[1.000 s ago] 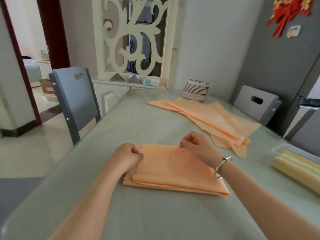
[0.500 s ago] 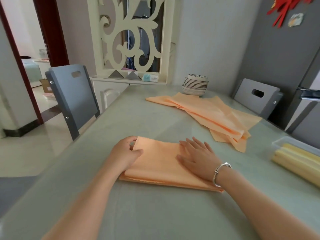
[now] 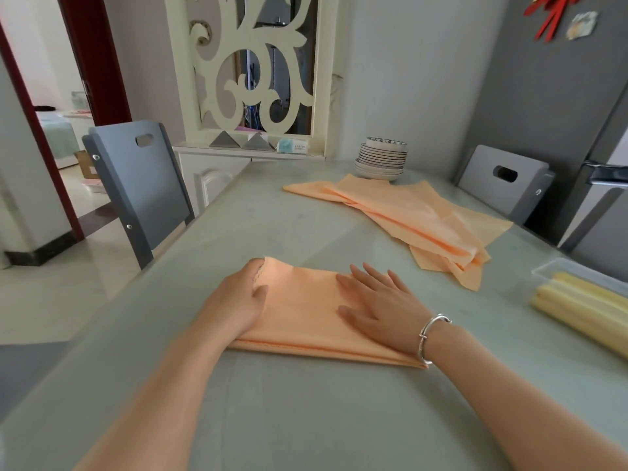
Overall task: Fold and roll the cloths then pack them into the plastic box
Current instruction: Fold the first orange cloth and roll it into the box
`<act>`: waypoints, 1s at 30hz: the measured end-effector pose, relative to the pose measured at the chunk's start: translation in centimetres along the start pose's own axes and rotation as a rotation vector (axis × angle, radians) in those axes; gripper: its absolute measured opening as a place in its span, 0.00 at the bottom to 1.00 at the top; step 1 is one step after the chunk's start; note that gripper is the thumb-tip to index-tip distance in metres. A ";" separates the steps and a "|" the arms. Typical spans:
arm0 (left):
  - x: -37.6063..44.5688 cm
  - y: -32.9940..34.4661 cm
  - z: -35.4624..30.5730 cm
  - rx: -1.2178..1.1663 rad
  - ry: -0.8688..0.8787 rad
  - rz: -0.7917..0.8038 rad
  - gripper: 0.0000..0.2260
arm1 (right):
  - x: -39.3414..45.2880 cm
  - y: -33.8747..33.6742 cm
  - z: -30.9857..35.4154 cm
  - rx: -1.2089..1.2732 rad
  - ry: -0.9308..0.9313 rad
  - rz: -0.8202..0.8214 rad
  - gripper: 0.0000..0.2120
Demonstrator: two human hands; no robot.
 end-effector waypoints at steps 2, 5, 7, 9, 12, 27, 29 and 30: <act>-0.1 0.0 -0.1 -0.011 0.017 -0.007 0.21 | -0.1 -0.2 0.3 0.040 -0.069 -0.022 0.26; -0.1 0.0 0.1 -0.017 0.022 -0.006 0.21 | -0.3 -0.3 1.0 0.148 -0.151 -0.026 0.23; 0.1 -0.3 0.3 -0.020 0.023 -0.054 0.22 | -0.5 -0.3 1.3 0.191 -0.158 0.009 0.22; 0.5 -1.2 0.7 -0.032 0.021 -0.181 0.23 | -0.5 0.0 1.5 0.218 -0.117 0.064 0.23; 0.4 -3.5 0.5 0.003 0.035 -0.433 0.21 | 0.2 0.6 1.3 0.178 0.021 0.098 0.25; -2.5 3.6 -4.1 0.319 0.313 0.239 0.24 | 0.3 -1.1 2.6 -0.151 0.087 0.031 0.19; -2.3 3.6 -3.6 0.373 0.291 0.285 0.25 | -0.8 -0.7 1.3 -0.066 0.006 0.055 0.22; -2.1 3.3 -3.5 0.390 0.290 0.277 0.25 | -1.5 -0.4 0.6 -0.022 -0.022 0.094 0.25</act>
Point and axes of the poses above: each hand's wrist, its own x-axis towards the middle knuckle, its own y-axis out of the palm, z = x × y, the point moved 7 cm from there along x, towards the middle knuckle, and after that the axes turned 9 degrees about -z, right-handed, at the moved point
